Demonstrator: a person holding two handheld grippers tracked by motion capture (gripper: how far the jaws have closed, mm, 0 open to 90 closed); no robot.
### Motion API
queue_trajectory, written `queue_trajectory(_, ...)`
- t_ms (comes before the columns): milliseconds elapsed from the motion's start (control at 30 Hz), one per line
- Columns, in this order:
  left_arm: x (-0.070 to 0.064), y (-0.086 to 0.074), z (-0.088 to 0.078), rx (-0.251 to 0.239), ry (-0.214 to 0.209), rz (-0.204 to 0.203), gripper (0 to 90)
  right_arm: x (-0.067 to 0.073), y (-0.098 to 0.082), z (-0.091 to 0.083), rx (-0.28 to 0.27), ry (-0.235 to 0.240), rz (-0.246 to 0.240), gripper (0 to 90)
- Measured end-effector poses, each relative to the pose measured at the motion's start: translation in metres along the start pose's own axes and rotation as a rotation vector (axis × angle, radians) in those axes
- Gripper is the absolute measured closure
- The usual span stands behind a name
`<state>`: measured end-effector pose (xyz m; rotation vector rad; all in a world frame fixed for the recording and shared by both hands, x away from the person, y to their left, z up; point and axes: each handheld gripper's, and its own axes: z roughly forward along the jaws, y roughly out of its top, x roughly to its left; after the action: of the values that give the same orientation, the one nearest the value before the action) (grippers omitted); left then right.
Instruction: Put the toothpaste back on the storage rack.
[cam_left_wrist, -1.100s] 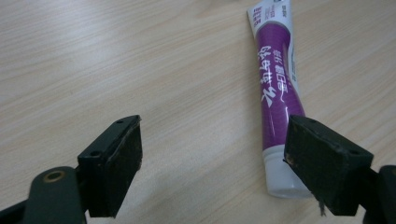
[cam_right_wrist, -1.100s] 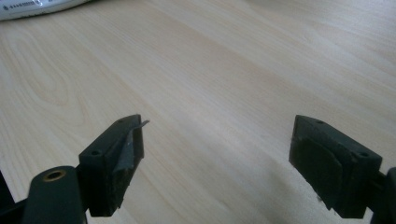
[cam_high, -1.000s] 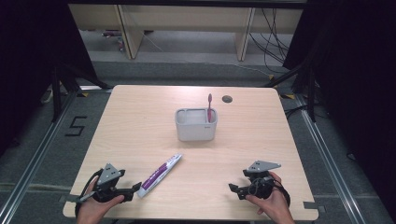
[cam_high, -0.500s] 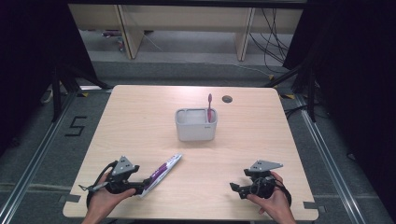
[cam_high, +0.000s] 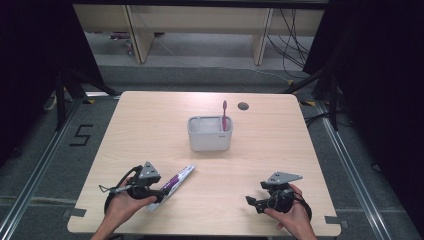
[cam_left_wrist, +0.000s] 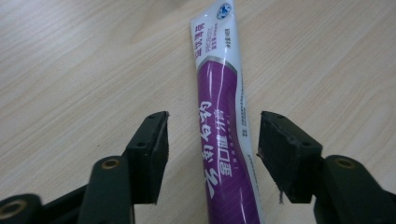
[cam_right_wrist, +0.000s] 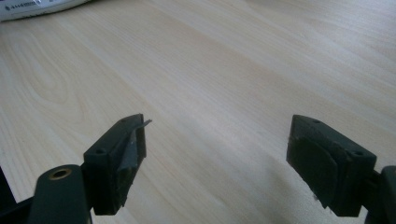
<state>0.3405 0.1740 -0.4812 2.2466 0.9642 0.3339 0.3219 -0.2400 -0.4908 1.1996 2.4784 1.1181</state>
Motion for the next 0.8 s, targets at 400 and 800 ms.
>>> queue_trajectory(400, 0.003, 0.014, 0.009, 0.077, -0.020, 0.022, 51.6, 0.000, 0.000, 0.001, -0.007, 0.007, -0.014, 21.1)
queue_trajectory(800, 0.001, 0.024, 0.023, 0.155, -0.049, 0.037, 60.5, -0.001, 0.000, 0.001, -0.007, 0.010, -0.019, 21.6)
